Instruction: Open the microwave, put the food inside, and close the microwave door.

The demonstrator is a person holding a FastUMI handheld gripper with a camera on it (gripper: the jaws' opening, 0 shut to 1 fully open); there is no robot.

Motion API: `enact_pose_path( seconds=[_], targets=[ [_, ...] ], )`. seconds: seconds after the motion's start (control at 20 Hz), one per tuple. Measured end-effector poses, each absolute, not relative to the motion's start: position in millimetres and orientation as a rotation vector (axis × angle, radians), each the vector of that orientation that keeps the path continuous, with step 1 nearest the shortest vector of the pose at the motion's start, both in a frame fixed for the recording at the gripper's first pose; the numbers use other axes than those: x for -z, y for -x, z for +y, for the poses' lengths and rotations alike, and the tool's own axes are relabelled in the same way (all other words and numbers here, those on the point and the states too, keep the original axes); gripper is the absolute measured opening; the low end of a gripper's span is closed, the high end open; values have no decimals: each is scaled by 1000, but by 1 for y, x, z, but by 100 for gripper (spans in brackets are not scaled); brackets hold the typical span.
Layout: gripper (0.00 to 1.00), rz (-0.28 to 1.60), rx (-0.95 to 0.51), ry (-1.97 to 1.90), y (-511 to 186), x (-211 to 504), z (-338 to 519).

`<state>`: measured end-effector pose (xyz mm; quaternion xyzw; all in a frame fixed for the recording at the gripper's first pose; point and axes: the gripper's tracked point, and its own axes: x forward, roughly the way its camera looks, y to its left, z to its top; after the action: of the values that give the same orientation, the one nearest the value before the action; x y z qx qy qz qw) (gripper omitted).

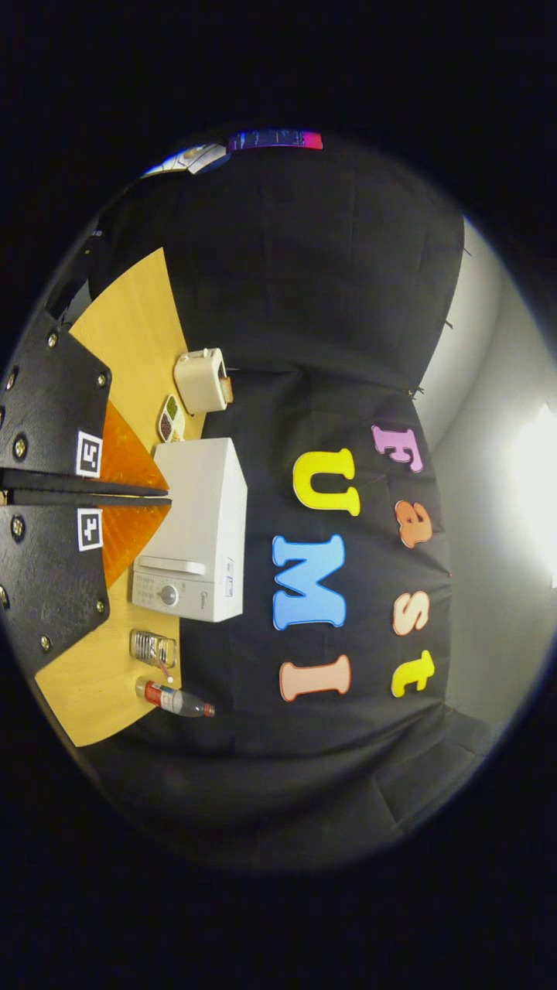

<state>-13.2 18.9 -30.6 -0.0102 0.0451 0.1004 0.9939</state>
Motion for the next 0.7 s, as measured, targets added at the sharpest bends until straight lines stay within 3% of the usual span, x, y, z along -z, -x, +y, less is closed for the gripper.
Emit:
enact_pose_path(
  seconds=[0.4,0.55,0.6,0.65,0.7],
  targets=[
    [2,32,-78,68,44,13,-11],
    [7,23,-37,41,53,12,-24],
    [19,24,-14,31,53,11,-28],
    [52,31,16,25,54,12,-33],
    [62,41,45,21,56,11,-36]
  ],
)
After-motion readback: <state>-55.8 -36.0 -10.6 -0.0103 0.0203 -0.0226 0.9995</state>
